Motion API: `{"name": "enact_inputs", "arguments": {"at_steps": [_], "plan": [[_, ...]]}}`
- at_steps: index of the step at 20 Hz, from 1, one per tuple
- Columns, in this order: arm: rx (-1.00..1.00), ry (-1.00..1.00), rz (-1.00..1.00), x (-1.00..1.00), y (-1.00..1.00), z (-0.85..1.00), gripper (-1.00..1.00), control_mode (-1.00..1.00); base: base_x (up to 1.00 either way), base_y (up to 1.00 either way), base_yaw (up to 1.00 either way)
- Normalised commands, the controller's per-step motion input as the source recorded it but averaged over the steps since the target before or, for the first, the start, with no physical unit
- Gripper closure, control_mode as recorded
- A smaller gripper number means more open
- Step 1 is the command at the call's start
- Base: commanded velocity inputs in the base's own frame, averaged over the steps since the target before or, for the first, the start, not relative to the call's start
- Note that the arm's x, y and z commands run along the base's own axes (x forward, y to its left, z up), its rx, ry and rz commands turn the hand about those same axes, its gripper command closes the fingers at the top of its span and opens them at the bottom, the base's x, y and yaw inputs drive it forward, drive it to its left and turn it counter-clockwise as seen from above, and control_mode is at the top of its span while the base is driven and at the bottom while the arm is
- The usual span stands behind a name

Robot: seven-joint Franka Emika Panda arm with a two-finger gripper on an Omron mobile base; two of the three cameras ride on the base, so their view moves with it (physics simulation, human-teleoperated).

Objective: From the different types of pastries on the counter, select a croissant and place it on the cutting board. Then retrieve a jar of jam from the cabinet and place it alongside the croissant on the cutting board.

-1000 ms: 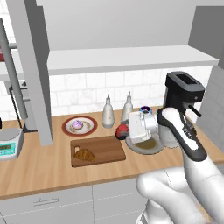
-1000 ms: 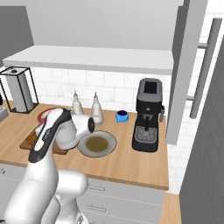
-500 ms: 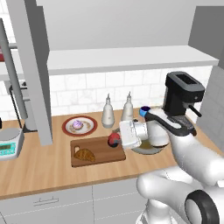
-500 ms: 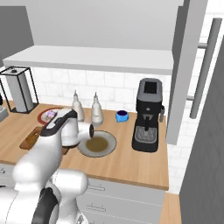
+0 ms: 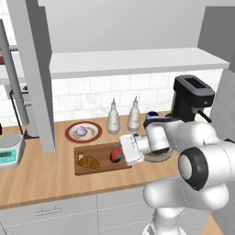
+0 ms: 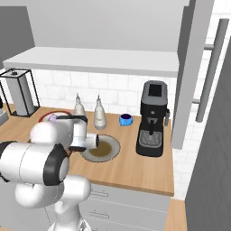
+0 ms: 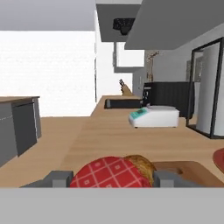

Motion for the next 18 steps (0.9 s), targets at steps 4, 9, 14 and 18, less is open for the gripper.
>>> {"name": "enact_inputs", "arguments": {"at_steps": [4, 9, 14, 18], "plan": [[0.01, -0.03, 0.13, 0.34, 0.06, -0.28, 1.00, -1.00, 0.00, 0.00, 0.00], [0.02, -0.06, 0.10, 0.42, 0.02, -0.19, 1.00, -1.00, 0.00, 0.00, 0.00], [0.00, 0.01, 0.03, 0.37, 0.10, -0.22, 1.00, -1.00, 0.00, 0.00, 0.00], [0.00, 0.14, 0.00, 0.50, 0.12, 0.00, 1.00, -1.00, 0.00, 0.00, 0.00]]}}
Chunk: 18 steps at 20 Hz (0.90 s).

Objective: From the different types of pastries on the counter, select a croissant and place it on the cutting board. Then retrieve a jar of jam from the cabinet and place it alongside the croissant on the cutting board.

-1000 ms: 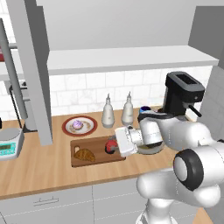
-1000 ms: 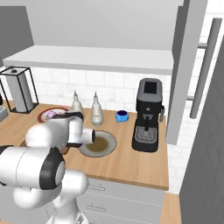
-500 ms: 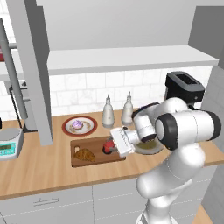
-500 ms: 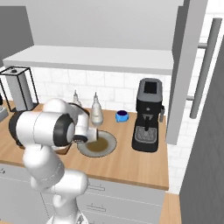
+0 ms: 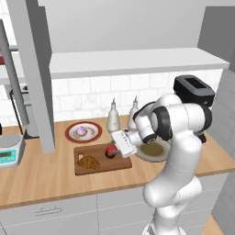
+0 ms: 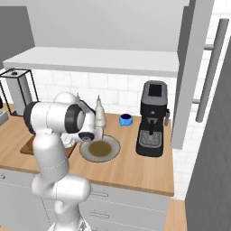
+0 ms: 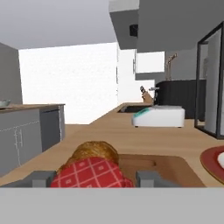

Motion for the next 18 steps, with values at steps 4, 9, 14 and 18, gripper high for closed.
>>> {"name": "enact_inputs", "arguments": {"at_steps": [4, 9, 14, 18], "plan": [[-0.04, 0.05, 0.00, 0.30, 0.14, -0.11, 1.00, -1.00, 0.00, 0.00, 0.00], [-0.13, -0.01, 0.00, 0.03, 0.16, -0.26, 1.00, -1.00, 0.00, 0.00, 0.00], [-0.17, -0.12, -0.04, 0.00, 0.16, -0.38, 1.00, -1.00, 0.00, 0.00, 0.00], [-0.18, -0.19, -0.05, 0.00, 0.15, -0.57, 1.00, -1.00, 0.00, 0.00, 0.00]]}}
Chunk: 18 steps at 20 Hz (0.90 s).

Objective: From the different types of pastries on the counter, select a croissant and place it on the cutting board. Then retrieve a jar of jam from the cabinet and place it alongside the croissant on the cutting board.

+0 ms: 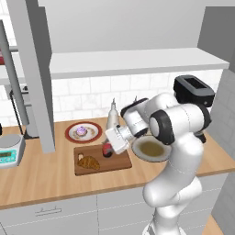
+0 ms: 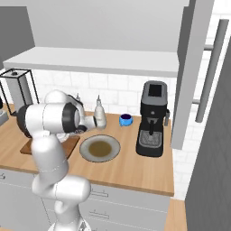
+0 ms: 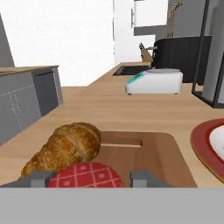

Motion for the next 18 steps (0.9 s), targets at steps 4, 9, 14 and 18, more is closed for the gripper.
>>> {"name": "enact_inputs", "arguments": {"at_steps": [4, 9, 14, 18], "plan": [[-0.11, -0.14, -0.02, 0.00, 0.09, -0.41, -1.00, -1.00, 0.00, 0.00, 0.00], [0.03, -0.03, -0.01, -0.15, -0.15, 0.00, -1.00, -1.00, 0.00, 0.00, 0.00], [0.07, 0.00, -0.05, -0.36, -0.26, 0.11, -1.00, -1.00, 0.00, 0.00, 0.00], [0.13, 0.00, -0.14, -0.32, -0.32, 0.57, -1.00, -1.00, 0.00, 0.00, 0.00]]}}
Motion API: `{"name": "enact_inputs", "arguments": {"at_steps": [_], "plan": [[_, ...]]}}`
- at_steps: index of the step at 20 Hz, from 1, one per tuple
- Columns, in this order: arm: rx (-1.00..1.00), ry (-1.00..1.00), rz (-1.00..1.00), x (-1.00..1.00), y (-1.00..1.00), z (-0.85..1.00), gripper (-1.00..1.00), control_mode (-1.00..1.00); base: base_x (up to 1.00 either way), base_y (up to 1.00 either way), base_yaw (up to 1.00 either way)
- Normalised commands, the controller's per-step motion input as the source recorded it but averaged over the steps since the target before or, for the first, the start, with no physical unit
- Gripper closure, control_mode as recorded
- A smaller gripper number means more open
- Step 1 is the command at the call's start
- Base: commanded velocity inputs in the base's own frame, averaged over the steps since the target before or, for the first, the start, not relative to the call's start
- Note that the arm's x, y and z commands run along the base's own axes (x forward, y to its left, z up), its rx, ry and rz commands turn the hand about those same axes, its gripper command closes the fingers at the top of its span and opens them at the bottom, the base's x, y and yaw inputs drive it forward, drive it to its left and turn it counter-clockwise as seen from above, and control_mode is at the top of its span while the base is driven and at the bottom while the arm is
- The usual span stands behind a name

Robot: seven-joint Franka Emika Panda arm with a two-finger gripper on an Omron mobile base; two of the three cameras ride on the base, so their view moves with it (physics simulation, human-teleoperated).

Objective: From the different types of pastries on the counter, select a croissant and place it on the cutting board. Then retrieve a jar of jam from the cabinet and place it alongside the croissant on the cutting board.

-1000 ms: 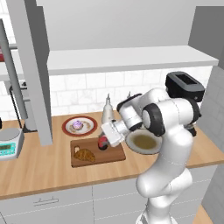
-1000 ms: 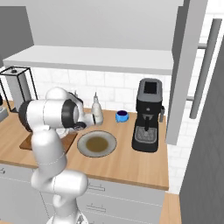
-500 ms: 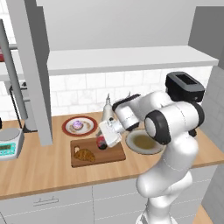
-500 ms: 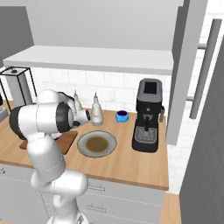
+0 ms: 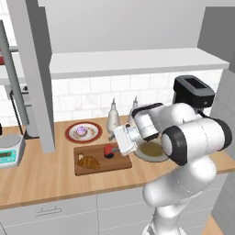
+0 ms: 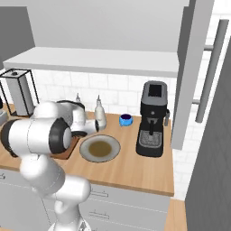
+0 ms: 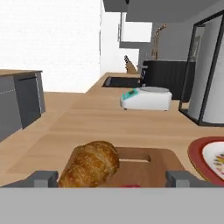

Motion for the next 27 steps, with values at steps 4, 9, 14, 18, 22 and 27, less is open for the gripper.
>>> {"name": "enact_inputs", "arguments": {"at_steps": [4, 9, 14, 18, 22, 27], "plan": [[0.18, 0.00, -0.19, -0.45, -0.38, 0.69, -1.00, -1.00, 0.00, 0.00, 0.00], [0.18, 0.02, -0.29, -0.44, -0.29, 0.70, -1.00, -1.00, 0.00, 0.00, 0.00], [0.14, 0.03, -0.44, 0.01, -0.37, 0.85, -1.00, -1.00, 0.00, 0.00, 0.00], [0.24, 0.21, -0.49, -0.01, -0.53, 0.89, -1.00, -1.00, 0.00, 0.00, 0.00], [0.22, 0.28, -0.48, -0.14, -0.49, 0.60, -1.00, -1.00, 0.00, 0.00, 0.00], [0.19, 0.31, -0.41, -0.21, -0.33, 0.46, -1.00, -1.00, 0.00, 0.00, 0.00]]}}
